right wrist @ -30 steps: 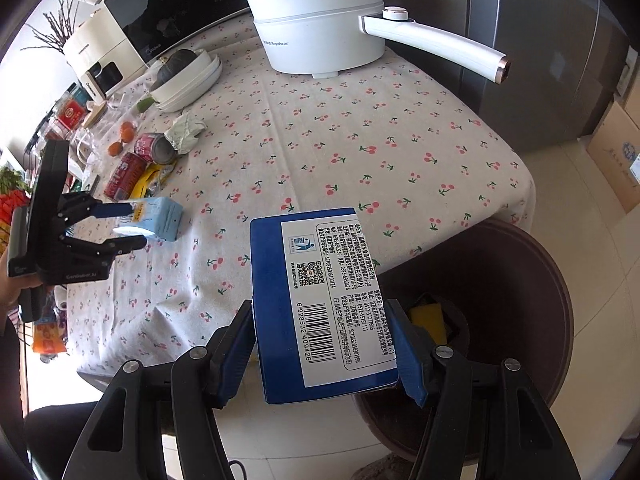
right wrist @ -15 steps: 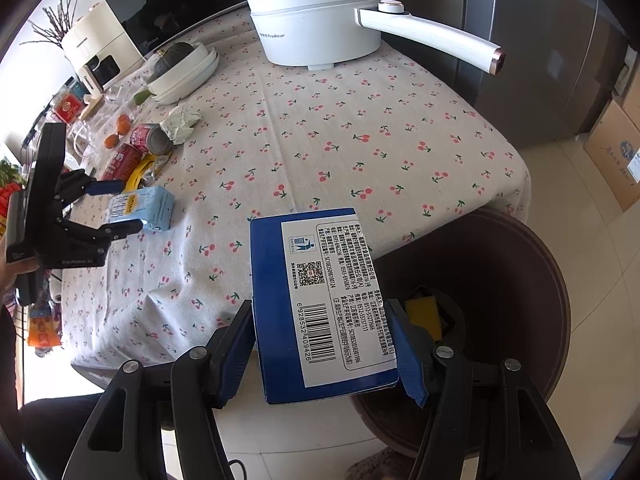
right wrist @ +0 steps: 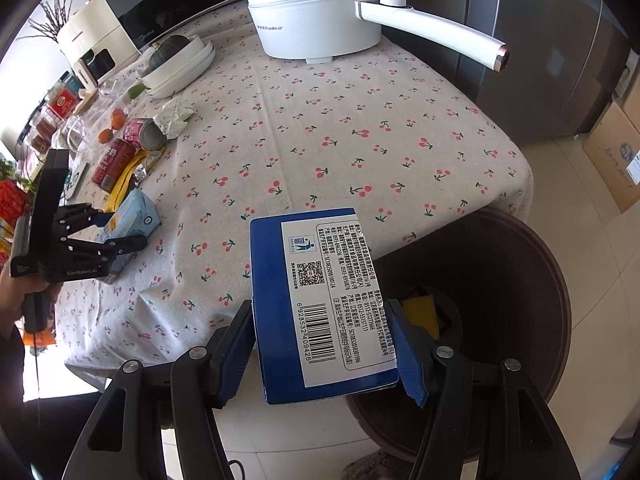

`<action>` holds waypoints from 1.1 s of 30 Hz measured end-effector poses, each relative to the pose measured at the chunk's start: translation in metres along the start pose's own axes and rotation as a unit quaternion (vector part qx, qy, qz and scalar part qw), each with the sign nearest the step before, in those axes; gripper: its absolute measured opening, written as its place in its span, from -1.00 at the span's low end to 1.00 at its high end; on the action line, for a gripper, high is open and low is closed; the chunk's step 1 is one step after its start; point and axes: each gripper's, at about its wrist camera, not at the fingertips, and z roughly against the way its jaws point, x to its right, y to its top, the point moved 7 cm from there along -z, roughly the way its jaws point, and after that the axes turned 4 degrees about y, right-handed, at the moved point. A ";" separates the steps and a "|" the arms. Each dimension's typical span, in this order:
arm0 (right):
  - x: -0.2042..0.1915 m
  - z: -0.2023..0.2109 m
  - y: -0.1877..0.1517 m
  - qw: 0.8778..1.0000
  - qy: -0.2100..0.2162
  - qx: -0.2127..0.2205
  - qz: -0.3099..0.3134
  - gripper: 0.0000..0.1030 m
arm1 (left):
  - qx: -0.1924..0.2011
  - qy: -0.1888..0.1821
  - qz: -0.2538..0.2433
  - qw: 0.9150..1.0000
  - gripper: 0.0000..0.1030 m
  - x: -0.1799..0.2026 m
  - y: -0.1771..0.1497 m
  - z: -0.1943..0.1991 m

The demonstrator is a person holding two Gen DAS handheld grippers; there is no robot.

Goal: Collect trash
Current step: 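Grasp the light-blue milk carton with the left tool while the right tool holds the blue box, then carry the carton and blue box over the brown bin and open both tools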

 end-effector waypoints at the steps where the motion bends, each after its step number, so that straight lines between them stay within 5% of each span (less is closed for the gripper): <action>1: -0.002 0.001 0.000 1.000 0.003 0.001 -0.001 0.25 | 0.002 -0.003 0.018 1.000 0.03 -0.002 -0.005 0.001; 6: -0.007 0.007 -0.004 1.000 0.004 0.012 -0.009 0.25 | 0.010 -0.020 0.095 0.995 0.03 -0.009 -0.024 0.015; 15: -0.007 0.013 -0.017 0.999 0.013 0.023 -0.033 0.25 | 0.045 -0.065 0.165 0.983 0.03 0.007 -0.036 0.045; 33: 0.090 0.042 -0.061 0.994 -0.021 0.035 -0.099 0.25 | 0.046 -0.135 0.079 0.987 0.03 0.142 0.003 0.037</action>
